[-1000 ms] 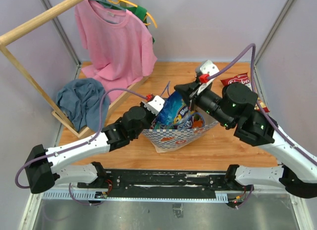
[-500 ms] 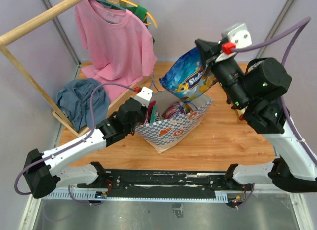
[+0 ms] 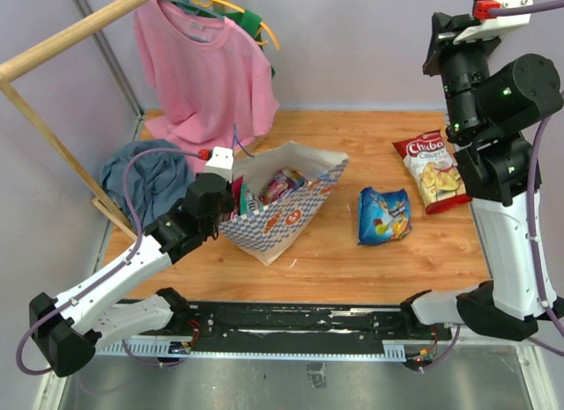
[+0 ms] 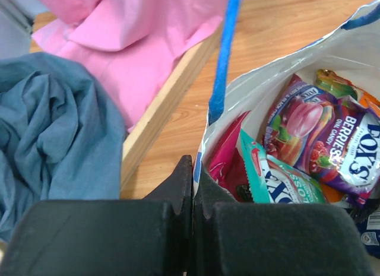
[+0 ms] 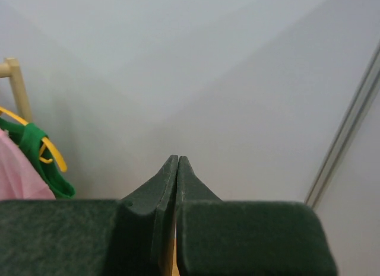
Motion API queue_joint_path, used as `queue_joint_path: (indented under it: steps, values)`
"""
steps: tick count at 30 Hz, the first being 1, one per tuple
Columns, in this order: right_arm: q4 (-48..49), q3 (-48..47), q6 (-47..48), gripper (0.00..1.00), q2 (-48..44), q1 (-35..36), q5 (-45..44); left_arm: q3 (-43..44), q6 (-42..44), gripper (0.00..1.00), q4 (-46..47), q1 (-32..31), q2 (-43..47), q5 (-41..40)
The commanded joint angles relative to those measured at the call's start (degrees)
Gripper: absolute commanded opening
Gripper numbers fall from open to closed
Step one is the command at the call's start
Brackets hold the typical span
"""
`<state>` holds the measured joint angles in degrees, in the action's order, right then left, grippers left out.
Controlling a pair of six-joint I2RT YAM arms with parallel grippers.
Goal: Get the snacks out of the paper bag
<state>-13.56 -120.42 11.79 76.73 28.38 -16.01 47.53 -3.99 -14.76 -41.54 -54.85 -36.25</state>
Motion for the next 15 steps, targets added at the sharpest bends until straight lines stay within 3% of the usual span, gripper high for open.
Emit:
queue_joint_path:
  steps: [1,5,10,11,12,14,15]
  values:
    - [-0.8,3.2,-7.3,0.01,-1.9,-6.1,4.6,0.2,-1.2,0.01,0.9,1.3,1.2,-4.5]
    - [-1.7,10.6,-9.2,0.01,-4.0,-7.0,5.7,0.5,-1.2,0.01,0.7,1.5,0.9,-4.6]
    - [-1.3,29.9,-13.1,0.01,-10.9,-7.5,4.4,0.2,-0.7,0.01,1.4,1.5,0.8,-3.7]
    - [-1.4,33.7,-14.2,0.05,-12.5,-7.8,4.3,0.2,-0.6,0.01,1.3,1.5,0.6,-3.4]
    - [-2.1,36.7,-15.3,0.23,-13.8,-8.0,4.2,0.2,-0.6,0.01,1.3,1.5,0.4,-3.2]
    - [-5.1,42.6,-18.5,0.72,-16.2,-8.4,4.2,0.1,-0.6,0.0,1.4,1.6,0.0,-2.6]
    - [-7.2,45.0,-20.2,0.85,-17.1,-8.4,4.5,0.0,-0.6,0.0,1.6,1.6,0.0,-2.3]
